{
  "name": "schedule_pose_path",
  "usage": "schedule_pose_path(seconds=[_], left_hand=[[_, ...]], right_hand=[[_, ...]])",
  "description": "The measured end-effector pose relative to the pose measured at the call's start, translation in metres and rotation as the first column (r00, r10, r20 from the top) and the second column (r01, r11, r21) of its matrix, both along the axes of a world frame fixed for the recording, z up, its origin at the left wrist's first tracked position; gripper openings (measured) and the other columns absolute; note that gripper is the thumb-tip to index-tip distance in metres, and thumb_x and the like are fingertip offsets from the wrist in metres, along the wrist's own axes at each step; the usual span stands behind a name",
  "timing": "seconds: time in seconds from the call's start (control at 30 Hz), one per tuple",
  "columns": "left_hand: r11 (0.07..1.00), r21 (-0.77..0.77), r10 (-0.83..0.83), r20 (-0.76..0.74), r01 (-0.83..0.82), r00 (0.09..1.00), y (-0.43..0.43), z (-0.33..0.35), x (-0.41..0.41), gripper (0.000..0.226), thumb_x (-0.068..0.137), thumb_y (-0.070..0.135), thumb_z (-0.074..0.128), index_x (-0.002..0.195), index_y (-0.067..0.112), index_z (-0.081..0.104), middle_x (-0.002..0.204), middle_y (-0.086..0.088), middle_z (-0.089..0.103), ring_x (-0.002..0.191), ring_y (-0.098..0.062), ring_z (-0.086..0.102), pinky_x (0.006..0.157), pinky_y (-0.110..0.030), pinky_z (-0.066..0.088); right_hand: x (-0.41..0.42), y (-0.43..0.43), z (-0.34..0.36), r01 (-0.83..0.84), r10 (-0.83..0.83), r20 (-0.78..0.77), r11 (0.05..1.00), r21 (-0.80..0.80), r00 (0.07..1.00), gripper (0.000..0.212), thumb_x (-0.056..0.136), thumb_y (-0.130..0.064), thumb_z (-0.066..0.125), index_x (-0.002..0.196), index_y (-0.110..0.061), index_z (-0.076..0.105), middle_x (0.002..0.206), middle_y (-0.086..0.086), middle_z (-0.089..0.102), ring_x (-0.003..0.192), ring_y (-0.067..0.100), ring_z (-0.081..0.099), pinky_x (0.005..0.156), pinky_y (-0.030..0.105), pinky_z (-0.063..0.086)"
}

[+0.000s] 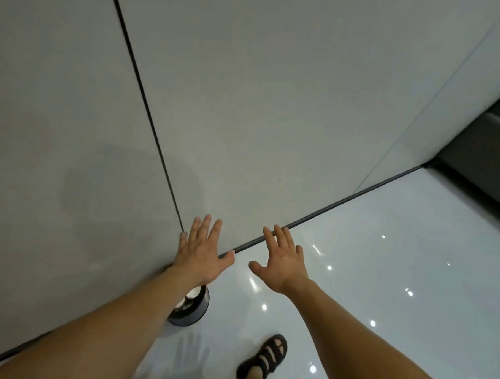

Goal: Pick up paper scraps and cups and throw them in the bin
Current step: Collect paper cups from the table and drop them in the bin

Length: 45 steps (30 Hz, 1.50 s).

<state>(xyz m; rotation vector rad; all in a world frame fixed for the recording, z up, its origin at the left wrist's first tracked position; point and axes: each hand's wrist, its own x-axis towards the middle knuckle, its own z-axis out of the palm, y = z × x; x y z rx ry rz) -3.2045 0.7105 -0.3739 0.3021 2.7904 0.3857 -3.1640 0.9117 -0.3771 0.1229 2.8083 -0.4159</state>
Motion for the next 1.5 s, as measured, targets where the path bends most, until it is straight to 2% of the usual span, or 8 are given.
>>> schedule_pose_path(seconds=[0.2,0.37,0.63,0.77,1.03,1.23,1.4,1.5], left_hand=[[0.974,-0.008,-0.228,-0.049,0.228,0.972,0.087,0.05,0.019,0.084,0.088,0.064,0.034,0.153,0.028,-0.005,0.16,0.001,-0.014,0.146,-0.021,-0.017,0.118,-0.048,0.001],[0.899,0.003,-0.435,-0.11,0.438,0.894,0.209,0.077,0.058,0.083,0.088,0.065,0.035,0.153,0.028,-0.003,0.161,0.002,-0.013,0.147,-0.02,-0.015,0.118,-0.048,0.001],[0.7,0.028,-0.702,-0.157,0.713,0.695,0.441,0.099,0.175,0.083,0.09,0.063,0.036,0.153,0.028,-0.004,0.161,0.002,-0.015,0.147,-0.02,-0.016,0.118,-0.048,0.0],[0.578,0.048,-0.798,-0.175,0.815,0.577,0.527,0.098,0.238,0.082,0.089,0.063,0.036,0.153,0.028,-0.002,0.161,0.003,-0.013,0.147,-0.019,-0.016,0.118,-0.048,0.001],[0.354,-0.018,-0.928,-0.127,0.935,0.349,0.672,0.079,0.301,0.082,0.088,0.066,0.033,0.153,0.028,0.001,0.161,0.002,-0.011,0.147,-0.02,-0.014,0.118,-0.048,0.005],[0.215,0.008,-0.97,-0.11,0.977,0.215,0.803,0.063,0.322,0.081,0.089,0.066,0.034,0.153,0.026,0.004,0.161,0.001,-0.008,0.148,-0.022,-0.01,0.118,-0.048,0.007],[0.111,0.061,-0.983,-0.139,0.992,0.118,0.908,0.073,0.332,0.083,0.088,0.064,0.037,0.153,0.025,0.004,0.161,0.0,-0.004,0.148,-0.022,-0.009,0.118,-0.047,0.007],[0.055,0.043,-0.984,-0.166,0.998,0.061,0.962,0.077,0.336,0.084,0.088,0.063,0.039,0.153,0.024,0.005,0.161,-0.001,-0.002,0.148,-0.022,-0.008,0.118,-0.047,0.01]], right_hand=[[0.072,0.079,0.046,0.26,-0.259,-0.097,0.966,-0.003,0.961,0.087,0.089,-0.065,0.043,0.155,-0.033,-0.004,0.163,-0.001,-0.014,0.148,0.021,-0.02,0.118,0.052,0.002],[0.147,0.175,0.064,0.47,-0.467,-0.12,0.882,0.001,0.876,0.086,0.089,-0.065,0.043,0.155,-0.032,-0.003,0.163,0.0,-0.014,0.148,0.023,-0.019,0.118,0.053,0.003],[0.304,0.349,0.076,0.736,-0.732,-0.112,0.677,-0.01,0.672,0.087,0.089,-0.063,0.046,0.156,-0.03,0.001,0.164,0.001,-0.01,0.149,0.024,-0.017,0.117,0.054,0.004],[0.379,0.417,0.08,0.832,-0.827,-0.115,0.555,-0.01,0.551,0.088,0.088,-0.063,0.047,0.155,-0.03,0.0,0.164,0.001,-0.01,0.149,0.024,-0.018,0.117,0.054,0.005],[0.467,0.519,0.068,0.949,-0.946,-0.079,0.315,-0.017,0.313,0.088,0.088,-0.062,0.048,0.155,-0.032,0.0,0.163,0.0,-0.012,0.149,0.025,-0.017,0.117,0.056,0.004],[0.495,0.613,0.063,0.985,-0.983,-0.061,0.171,0.021,0.172,0.09,0.087,-0.061,0.05,0.155,-0.032,0.0,0.163,-0.001,-0.012,0.149,0.023,-0.017,0.117,0.056,0.003],[0.512,0.693,0.071,0.998,-0.995,-0.077,0.062,0.028,0.064,0.088,0.087,-0.061,0.05,0.155,-0.032,0.002,0.163,-0.003,-0.011,0.149,0.021,-0.017,0.117,0.056,0.005],[0.519,0.734,0.072,1.0,-0.998,-0.06,0.009,0.03,0.011,0.088,0.088,-0.06,0.05,0.156,-0.031,0.002,0.163,-0.003,-0.011,0.149,0.022,-0.017,0.117,0.056,0.006]])
